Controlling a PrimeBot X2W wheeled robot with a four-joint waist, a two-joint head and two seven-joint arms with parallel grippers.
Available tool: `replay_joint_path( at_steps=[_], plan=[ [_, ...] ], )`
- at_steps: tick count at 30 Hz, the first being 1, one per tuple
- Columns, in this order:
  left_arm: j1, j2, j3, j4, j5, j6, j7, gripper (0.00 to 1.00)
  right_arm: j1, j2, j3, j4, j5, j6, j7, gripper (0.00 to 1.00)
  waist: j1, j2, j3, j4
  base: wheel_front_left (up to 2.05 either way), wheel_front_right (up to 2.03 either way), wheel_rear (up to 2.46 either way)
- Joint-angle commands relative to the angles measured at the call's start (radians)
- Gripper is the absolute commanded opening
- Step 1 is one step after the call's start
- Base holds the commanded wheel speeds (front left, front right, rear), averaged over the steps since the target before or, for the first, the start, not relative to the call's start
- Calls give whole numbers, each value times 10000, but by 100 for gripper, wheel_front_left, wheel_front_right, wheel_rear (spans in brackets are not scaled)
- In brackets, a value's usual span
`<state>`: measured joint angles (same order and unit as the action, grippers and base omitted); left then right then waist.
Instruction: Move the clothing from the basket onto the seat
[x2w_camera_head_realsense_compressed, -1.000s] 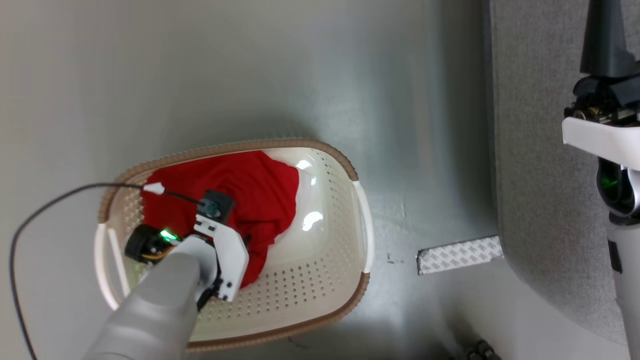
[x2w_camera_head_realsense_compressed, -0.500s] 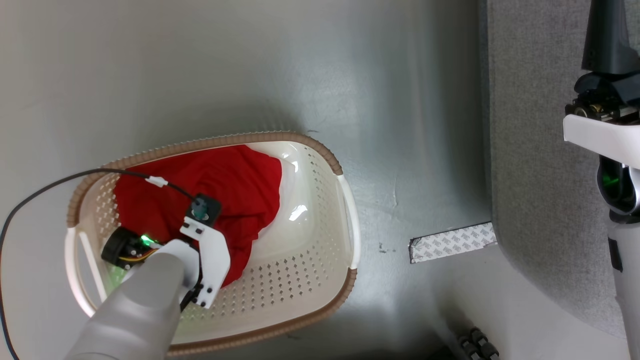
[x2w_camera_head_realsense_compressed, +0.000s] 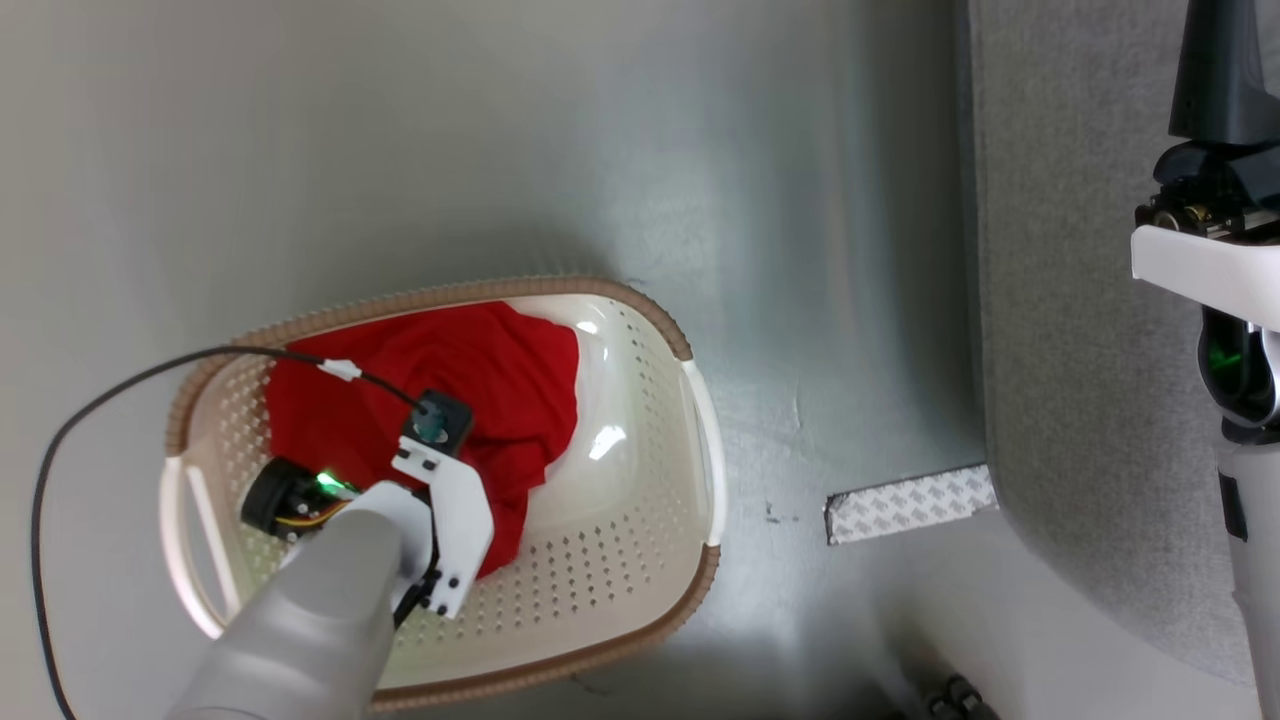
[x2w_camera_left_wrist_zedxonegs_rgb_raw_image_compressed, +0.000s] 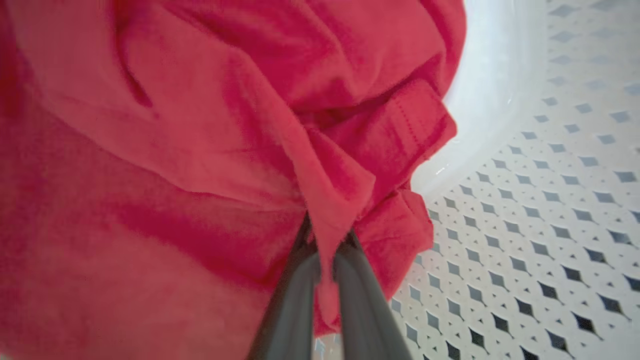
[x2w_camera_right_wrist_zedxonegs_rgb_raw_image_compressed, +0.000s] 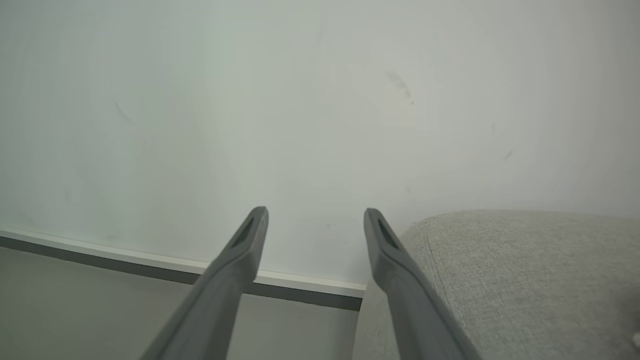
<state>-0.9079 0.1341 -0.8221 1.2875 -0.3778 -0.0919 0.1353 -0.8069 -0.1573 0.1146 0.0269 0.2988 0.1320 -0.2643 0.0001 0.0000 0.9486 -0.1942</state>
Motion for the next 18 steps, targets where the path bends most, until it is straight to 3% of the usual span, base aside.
replay_joint_path(
  at_steps=[1, 9, 18],
  plan=[
    [117, -16, -22, 28, -89, -10, -127, 0, 84, -8, -38, 40, -45, -26, 3, 100, -1, 0, -242, 74, 0, 0, 0],
    [238, -161, -46, 27, -317, -200, -426, 0, 291, -71, -4, 241, 11, -26, 3, 100, -1, 0, -1111, 211, 0, 0, 0],
    [998, -426, -101, -55, -740, -369, -1163, 0, 883, -214, -1, 578, 62, -26, 3, 100, -1, 0, -2875, 361, 0, 0, 0]
  ],
)
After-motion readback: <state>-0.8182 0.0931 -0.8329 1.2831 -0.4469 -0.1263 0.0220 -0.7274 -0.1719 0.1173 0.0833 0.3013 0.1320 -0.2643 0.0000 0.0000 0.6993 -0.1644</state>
